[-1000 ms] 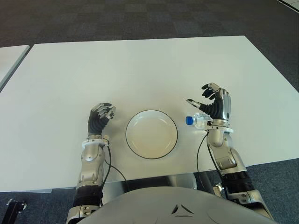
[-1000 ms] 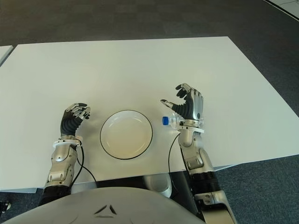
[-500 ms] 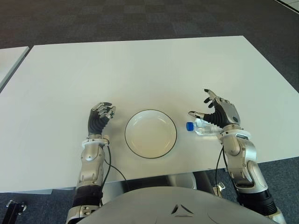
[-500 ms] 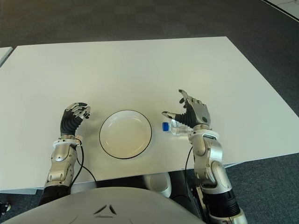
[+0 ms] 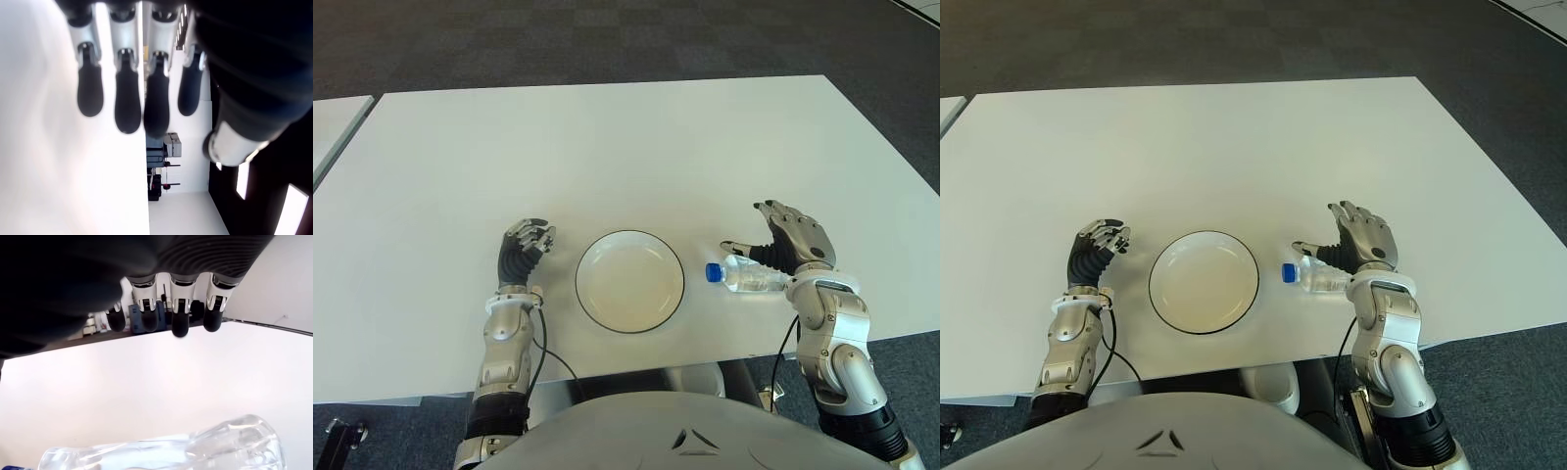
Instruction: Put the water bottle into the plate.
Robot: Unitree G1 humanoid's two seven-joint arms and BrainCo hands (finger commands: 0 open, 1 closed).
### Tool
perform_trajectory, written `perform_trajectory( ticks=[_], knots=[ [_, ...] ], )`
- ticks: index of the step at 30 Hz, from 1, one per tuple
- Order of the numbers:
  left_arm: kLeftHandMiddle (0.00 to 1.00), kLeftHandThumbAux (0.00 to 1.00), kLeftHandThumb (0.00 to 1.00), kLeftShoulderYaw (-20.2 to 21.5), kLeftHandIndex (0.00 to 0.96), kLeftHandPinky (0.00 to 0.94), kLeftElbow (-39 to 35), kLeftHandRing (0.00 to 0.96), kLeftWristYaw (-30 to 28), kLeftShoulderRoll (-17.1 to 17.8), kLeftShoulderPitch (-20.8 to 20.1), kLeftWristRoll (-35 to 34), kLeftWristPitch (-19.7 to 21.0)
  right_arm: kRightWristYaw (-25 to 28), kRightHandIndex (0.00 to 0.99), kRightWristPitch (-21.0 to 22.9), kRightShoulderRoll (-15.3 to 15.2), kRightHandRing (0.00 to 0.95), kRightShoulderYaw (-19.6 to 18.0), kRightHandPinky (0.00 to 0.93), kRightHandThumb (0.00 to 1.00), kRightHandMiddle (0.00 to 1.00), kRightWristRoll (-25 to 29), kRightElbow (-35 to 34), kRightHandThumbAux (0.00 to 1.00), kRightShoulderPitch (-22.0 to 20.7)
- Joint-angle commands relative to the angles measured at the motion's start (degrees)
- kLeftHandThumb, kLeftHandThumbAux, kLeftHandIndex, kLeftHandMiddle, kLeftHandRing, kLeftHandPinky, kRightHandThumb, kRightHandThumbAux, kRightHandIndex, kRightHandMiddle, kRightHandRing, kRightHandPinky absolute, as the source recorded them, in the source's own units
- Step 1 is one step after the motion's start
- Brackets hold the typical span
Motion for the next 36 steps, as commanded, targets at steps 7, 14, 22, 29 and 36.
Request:
perform_trajectory(
  ticks=[7,14,22,29,36],
  knots=[
    [0.607,0.712,0.706,-1.1,0.432,0.585,0.2,0.596,0.5,-1.2,0.3,0.6,0.0,0.2,0.0,-5.1,-2.7,0.0,-3.1,0.0,0.601,0.0,1.8,-0.7,0.232,2.0],
    [0.61,0.711,0.706,-1.7,0.432,0.58,0.4,0.597,1.1,-1.8,0.1,1.0,0.0,0.1,0.0,-7.7,-3.1,0.0,-3.4,0.0,0.597,0.0,2.2,0.9,0.209,-1.1],
    [0.608,0.711,0.706,-2.0,0.432,0.584,1.2,0.598,1.8,-2.4,-0.4,1.2,-0.2,0.9,0.0,-10.8,-3.9,0.0,-3.8,0.0,0.572,0.0,2.4,-0.6,0.194,-6.4],
    [0.608,0.712,0.706,-2.5,0.433,0.578,2.3,0.599,2.0,-3.2,-0.8,1.3,-2.0,-3.9,0.0,-16.8,-6.5,0.0,-5.4,0.0,0.574,0.0,4.6,-0.3,0.202,-7.6],
    [0.608,0.713,0.705,-3.2,0.433,0.578,3.8,0.6,1.5,-3.3,-1.2,1.9,-4.8,0.0,0.0,-21.5,-9.9,0.0,-8.0,0.0,0.554,0.0,10.6,-5.0,0.217,-6.0]
  ],
)
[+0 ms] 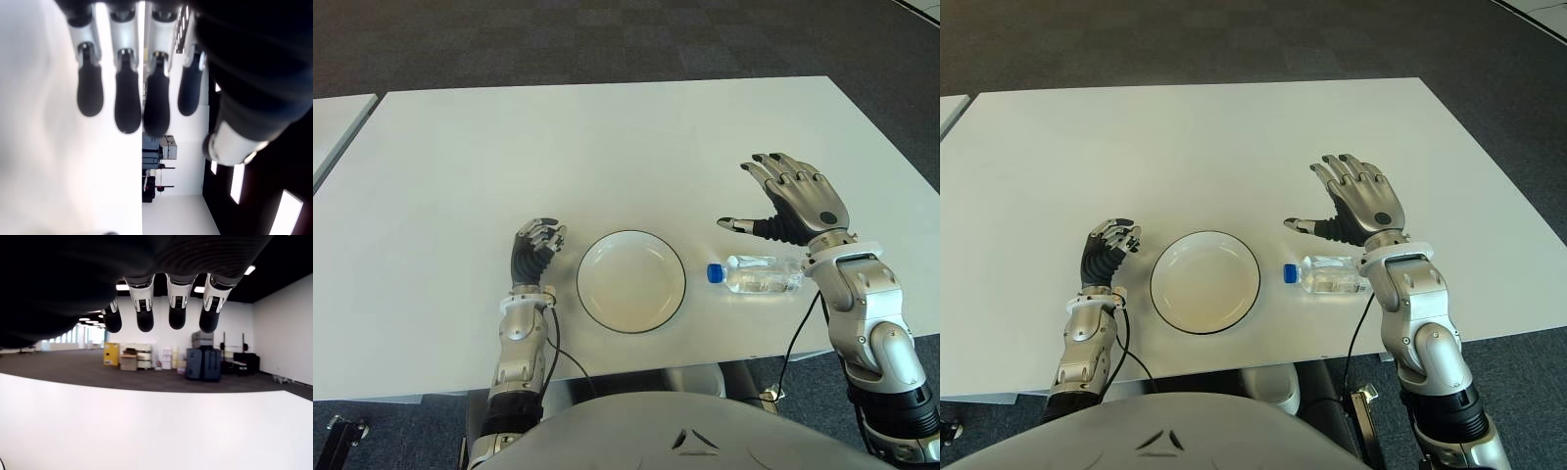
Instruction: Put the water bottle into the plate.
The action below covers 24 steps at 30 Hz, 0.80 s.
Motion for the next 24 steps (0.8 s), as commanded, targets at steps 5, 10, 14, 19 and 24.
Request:
perform_trajectory(
  ticks=[5,10,14,19,24],
  knots=[
    [0.61,0.713,0.705,-1.3,0.432,0.585,3.6,0.605,-0.5,-0.5,-1.3,0.0,-3.4,5.3,0.0,-5.0,-4.3,0.0,-3.3,0.0,0.558,0.0,8.6,-2.3,0.24,1.5],
    [0.61,0.713,0.705,-1.9,0.432,0.586,4.0,0.608,-0.2,-1.3,-1.5,-0.5,-3.5,8.3,0.0,-6.1,-6.4,0.0,-4.4,0.0,0.577,0.0,10.4,-2.0,0.248,1.5],
    [0.606,0.713,0.705,-2.3,0.432,0.576,3.8,0.603,0.4,-2.0,-1.5,-0.6,-3.2,10.4,0.0,-6.9,-8.2,0.0,-4.5,0.0,0.583,0.0,10.4,-1.6,0.238,1.4],
    [0.599,0.712,0.705,-3.1,0.432,0.565,3.3,0.594,1.6,-3.2,-1.4,0.2,-2.4,11.6,0.0,-7.9,-10.3,0.0,-5.7,0.0,0.588,0.0,11.0,-0.9,0.228,2.0],
    [0.597,0.712,0.705,-3.9,0.432,0.565,3.5,0.587,2.3,-3.9,-1.7,0.1,-1.9,11.7,0.0,-8.3,-11.4,0.0,-7.5,0.0,0.609,0.0,11.6,-0.2,0.225,3.3]
  ],
)
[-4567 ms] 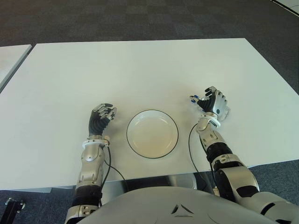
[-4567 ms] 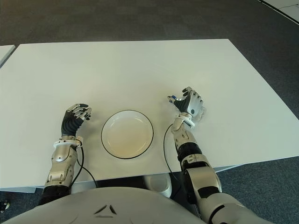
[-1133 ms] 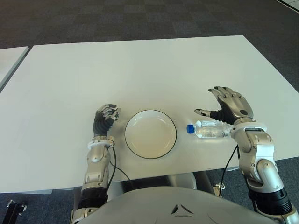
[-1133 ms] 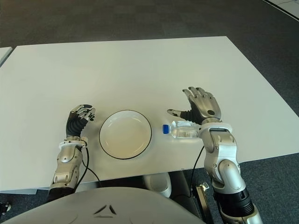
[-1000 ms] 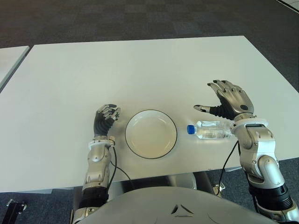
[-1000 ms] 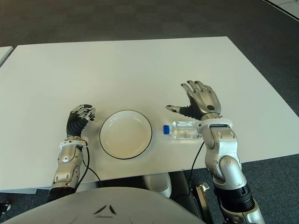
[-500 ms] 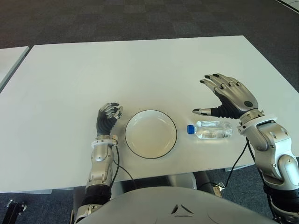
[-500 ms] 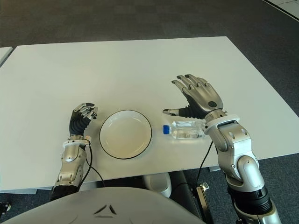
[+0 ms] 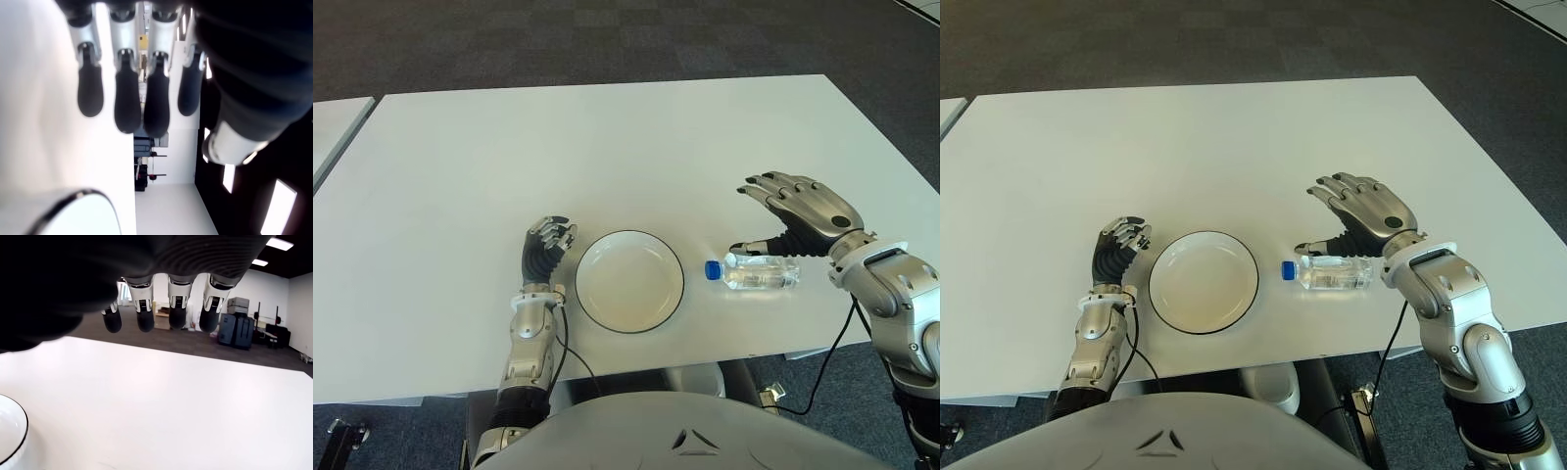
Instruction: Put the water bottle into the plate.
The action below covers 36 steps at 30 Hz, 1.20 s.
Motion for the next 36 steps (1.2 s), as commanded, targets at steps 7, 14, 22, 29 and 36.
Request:
perform_trajectory(
  ticks=[7,14,22,29,36],
  knots=[
    [0.606,0.711,0.705,-2.4,0.433,0.582,1.2,0.593,1.0,-2.7,-1.0,-0.6,0.2,1.9,0.0,-2.5,-3.5,0.0,-2.9,0.0,0.612,0.0,3.4,1.9,0.21,-0.6],
    [0.609,0.712,0.706,-3.0,0.433,0.581,2.1,0.596,1.0,-2.7,-1.4,-0.7,-1.1,3.2,0.0,-4.7,-5.5,0.0,-2.0,0.0,0.598,0.0,6.6,4.4,0.18,-4.2],
    [0.609,0.713,0.706,-3.2,0.433,0.59,2.5,0.599,1.5,-2.2,-1.6,-0.9,-2.1,-1.5,0.0,-15.7,-9.0,0.0,-2.1,0.0,0.57,0.0,13.6,16.2,0.158,-5.8],
    [0.612,0.712,0.707,-2.7,0.433,0.583,2.9,0.597,1.2,-2.1,-1.7,-2.3,-3.5,-8.8,0.0,-28.2,-10.8,0.0,-2.6,0.0,0.517,0.0,17.9,25.5,0.148,-5.5],
    [0.619,0.712,0.707,-2.2,0.433,0.589,3.4,0.605,1.2,-1.5,-1.9,-2.7,-4.7,-15.2,0.0,-37.2,-10.3,0.0,-3.1,0.0,0.424,0.0,19.8,30.3,0.163,-3.9]
  ],
)
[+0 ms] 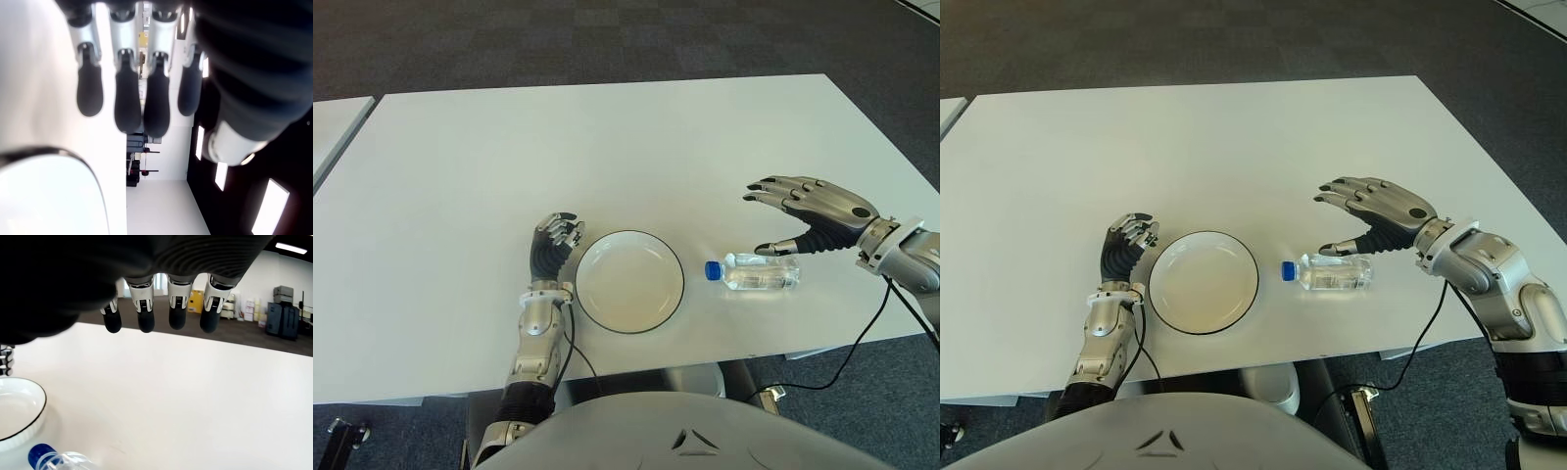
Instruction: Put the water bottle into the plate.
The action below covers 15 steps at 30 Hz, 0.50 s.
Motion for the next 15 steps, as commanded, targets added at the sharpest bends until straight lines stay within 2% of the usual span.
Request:
perform_trajectory(
  ticks=[1,6,12,15],
  knots=[
    [0.62,0.712,0.706,0.6,0.433,0.589,1.1,0.607,0.5,-1.6,-0.4,-0.3,-1.2,-5.0,0.0,-6.3,0.2,0.0,-0.7,0.0,0.412,0.0,0.6,3.1,0.167,2.8],
    [0.627,0.713,0.706,0.8,0.433,0.6,1.6,0.617,-0.5,-0.7,-0.5,-0.5,-2.3,-13.2,0.0,-11.9,1.1,0.0,-0.2,0.0,0.382,0.0,-4.8,7.1,0.186,6.2],
    [0.626,0.713,0.706,1.6,0.433,0.595,1.4,0.619,-1.3,0.0,-0.3,-1.2,-2.0,-22.5,0.0,-15.8,1.8,0.0,1.9,0.0,0.364,0.0,-12.0,11.8,0.202,7.6],
    [0.622,0.714,0.706,2.0,0.433,0.594,1.1,0.617,-1.1,0.1,-0.1,-1.0,-1.4,-24.9,0.0,-16.8,1.5,0.0,2.7,0.0,0.369,0.0,-13.6,12.8,0.201,8.2]
  ],
)
